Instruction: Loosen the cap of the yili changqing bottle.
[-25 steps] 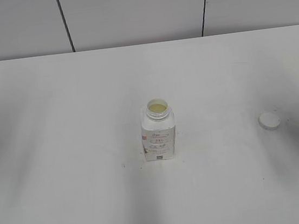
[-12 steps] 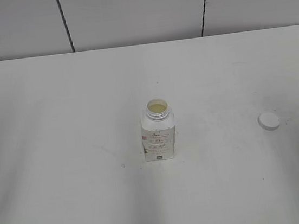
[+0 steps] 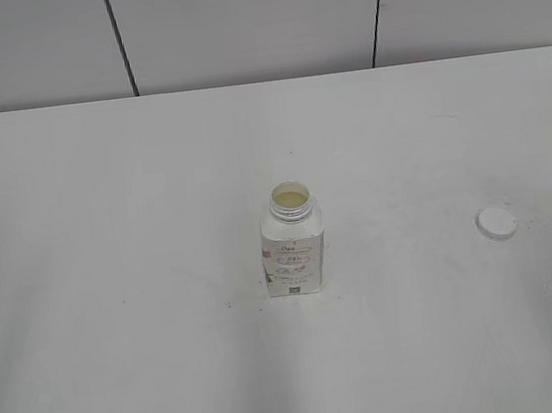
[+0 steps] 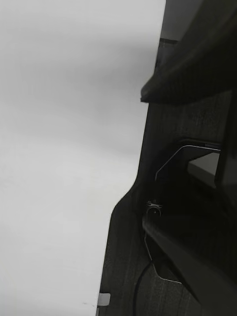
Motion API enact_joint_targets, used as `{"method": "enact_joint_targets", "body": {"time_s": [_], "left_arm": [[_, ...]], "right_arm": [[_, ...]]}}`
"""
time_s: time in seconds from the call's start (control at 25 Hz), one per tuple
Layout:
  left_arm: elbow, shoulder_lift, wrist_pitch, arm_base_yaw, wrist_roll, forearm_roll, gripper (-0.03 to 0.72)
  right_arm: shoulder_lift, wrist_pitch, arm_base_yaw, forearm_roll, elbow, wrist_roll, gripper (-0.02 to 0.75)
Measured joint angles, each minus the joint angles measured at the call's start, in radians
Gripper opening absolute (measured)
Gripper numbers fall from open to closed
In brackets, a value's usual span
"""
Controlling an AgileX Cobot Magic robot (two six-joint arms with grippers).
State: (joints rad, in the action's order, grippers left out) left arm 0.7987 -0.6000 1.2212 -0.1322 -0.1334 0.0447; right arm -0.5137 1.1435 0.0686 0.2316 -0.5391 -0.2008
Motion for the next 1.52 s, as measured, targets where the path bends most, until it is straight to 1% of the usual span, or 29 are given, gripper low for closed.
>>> {"method": "enact_joint_targets", "body": {"time_s": [0.12,0.4,0.72,1.0,1.2,1.52], "left_arm": [[-0.025,0.096,0.002,0.000,0.000,0.000,0.501],[-0.038,0.285,0.003,0.000,0.000,-0.003,0.493],[-0.115,0.447,0.006,0.000,0.009,-0.031,0.491],[-0.216,0.564,0.007,0.000,0.042,-0.035,0.491],[-0.225,0.605,0.002,0.000,0.048,-0.035,0.491],[-0.276,0.607,-0.149,0.000,0.052,-0.037,0.491]], "right_arm": [[0.064,0.000,0.000,-0.001,0.004,0.000,0.547],[0.239,-0.017,0.000,-0.005,0.004,-0.009,0.547],[0.512,-0.025,0.000,-0.006,0.005,-0.013,0.547],[0.522,-0.029,0.000,-0.005,0.027,-0.015,0.547],[0.522,-0.031,0.000,-0.005,0.030,-0.016,0.547],[0.522,-0.032,0.000,-0.005,0.033,-0.017,0.547]]}}
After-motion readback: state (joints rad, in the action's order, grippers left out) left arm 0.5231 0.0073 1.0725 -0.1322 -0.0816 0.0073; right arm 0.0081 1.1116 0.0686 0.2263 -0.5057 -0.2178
